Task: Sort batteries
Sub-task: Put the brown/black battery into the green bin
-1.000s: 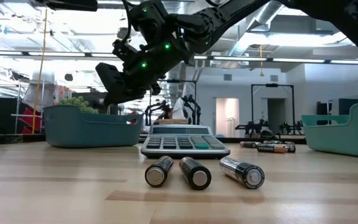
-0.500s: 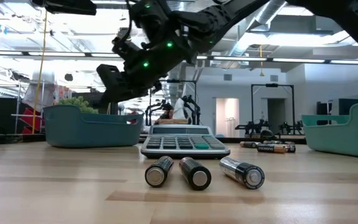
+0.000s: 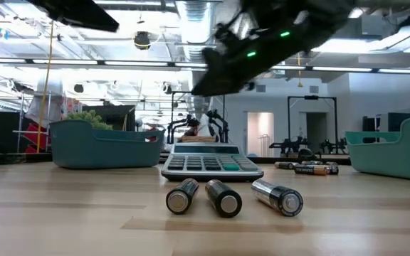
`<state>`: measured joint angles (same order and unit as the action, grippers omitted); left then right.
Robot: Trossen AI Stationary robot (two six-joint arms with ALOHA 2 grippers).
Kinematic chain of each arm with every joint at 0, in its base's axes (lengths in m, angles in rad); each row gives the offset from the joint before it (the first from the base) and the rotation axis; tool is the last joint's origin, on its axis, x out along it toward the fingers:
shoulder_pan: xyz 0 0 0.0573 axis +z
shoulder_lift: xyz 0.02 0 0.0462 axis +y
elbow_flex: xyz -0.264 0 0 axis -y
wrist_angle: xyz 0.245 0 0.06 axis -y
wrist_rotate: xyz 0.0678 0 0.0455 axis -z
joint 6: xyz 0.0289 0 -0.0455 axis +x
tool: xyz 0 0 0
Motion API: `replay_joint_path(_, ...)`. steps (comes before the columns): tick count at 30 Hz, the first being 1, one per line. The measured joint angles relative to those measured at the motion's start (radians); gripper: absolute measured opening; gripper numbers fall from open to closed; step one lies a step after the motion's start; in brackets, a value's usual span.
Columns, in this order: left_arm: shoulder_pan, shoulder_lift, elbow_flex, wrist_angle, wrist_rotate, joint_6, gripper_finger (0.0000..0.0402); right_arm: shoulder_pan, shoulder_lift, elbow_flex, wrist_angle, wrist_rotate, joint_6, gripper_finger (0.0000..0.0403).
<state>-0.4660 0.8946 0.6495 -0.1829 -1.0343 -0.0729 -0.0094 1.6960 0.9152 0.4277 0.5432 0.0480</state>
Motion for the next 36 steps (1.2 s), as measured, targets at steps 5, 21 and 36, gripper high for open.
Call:
replay_joint_path(5, 0.145, 0.153, 0.0, 0.235, 0.216, 0.106, 0.0173, 0.024, -0.233, -0.247, 0.205, 0.088, -0.029, 0.0186)
replay_joint_path(21, 0.473, 0.794, 0.302, 0.595, 0.887, 0.226, 0.0173, 0.088, -0.792, -0.551, 0.124, 0.123, -0.057, 0.0187)
replay_joint_path(36, 0.521, 1.275, 0.909, 0.165, 1.163, 0.342, 0.0173, 0.169, -0.972, -0.563, 0.013, 0.121, -0.109, 0.0187)
